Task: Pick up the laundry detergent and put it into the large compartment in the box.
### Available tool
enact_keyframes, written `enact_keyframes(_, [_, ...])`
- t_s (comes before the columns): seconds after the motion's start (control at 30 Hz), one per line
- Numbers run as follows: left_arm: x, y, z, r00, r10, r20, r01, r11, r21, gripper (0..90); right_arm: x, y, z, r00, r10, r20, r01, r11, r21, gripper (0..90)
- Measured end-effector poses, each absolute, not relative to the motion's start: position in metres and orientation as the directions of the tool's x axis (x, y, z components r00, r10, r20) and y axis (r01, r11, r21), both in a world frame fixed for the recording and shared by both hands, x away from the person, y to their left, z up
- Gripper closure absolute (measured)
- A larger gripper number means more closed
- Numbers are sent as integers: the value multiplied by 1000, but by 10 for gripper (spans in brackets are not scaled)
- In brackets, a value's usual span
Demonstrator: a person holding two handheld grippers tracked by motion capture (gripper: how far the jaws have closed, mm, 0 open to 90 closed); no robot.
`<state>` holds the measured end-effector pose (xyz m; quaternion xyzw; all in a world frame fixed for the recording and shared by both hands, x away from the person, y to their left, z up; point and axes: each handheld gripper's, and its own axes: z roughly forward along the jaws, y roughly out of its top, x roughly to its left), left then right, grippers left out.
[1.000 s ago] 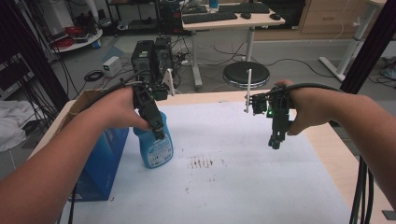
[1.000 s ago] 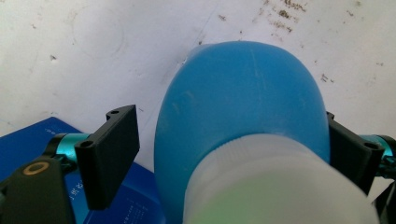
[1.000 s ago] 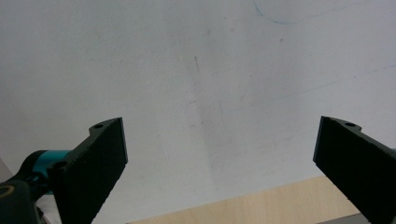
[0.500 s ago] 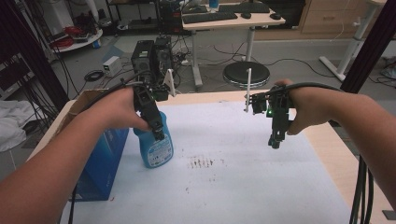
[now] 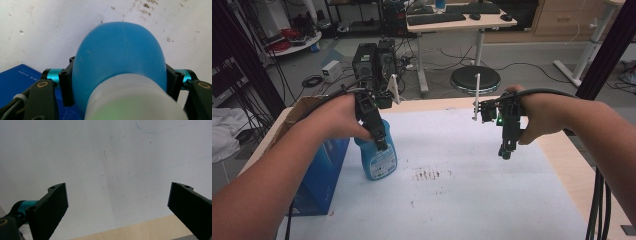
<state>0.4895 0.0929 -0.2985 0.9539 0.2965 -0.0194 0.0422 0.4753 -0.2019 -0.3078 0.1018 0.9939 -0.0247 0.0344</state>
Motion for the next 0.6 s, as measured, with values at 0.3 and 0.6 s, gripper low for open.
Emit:
enact_keyframes(0.3, [489, 93, -298, 826, 562, -49, 564, -823, 66, 358, 475, -201, -308, -977, 200, -73, 204, 978, -44, 20])
enact_keyframes(0.6, [488, 91, -298, 823, 568, -25, 569, -820, 63, 385, 475, -201, -308, -977, 199, -74, 202, 978, -45, 20])
